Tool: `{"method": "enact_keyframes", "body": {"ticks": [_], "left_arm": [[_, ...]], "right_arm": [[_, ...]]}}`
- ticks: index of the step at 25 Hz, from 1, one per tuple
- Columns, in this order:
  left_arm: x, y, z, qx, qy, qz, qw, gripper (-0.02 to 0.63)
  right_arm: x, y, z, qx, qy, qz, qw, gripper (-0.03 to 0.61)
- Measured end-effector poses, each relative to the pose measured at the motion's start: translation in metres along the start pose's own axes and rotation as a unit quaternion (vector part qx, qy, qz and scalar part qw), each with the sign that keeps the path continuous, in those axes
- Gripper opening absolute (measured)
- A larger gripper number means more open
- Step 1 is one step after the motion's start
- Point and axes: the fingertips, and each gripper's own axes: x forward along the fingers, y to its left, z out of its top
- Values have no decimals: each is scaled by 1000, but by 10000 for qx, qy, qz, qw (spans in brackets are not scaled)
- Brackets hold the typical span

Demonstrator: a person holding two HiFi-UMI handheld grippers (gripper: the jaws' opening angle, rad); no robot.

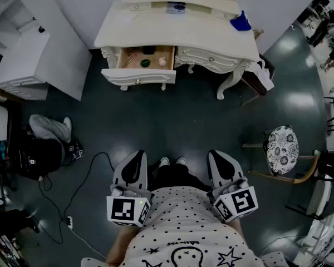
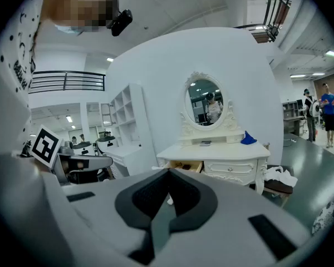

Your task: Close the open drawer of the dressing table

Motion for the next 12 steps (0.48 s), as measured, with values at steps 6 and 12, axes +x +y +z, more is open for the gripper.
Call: {"method": "enact_keyframes", "body": {"ticks": [6,12], "left_arm": [[-2,-1,3,7,-24,23,10000,12],[1,-8,3,37,-26,8,10000,12]], "right_arm": [[-3,1,3,-51,-20,33,10000,9],[-7,-6,2,-33,-48,31,10000,9]]}}
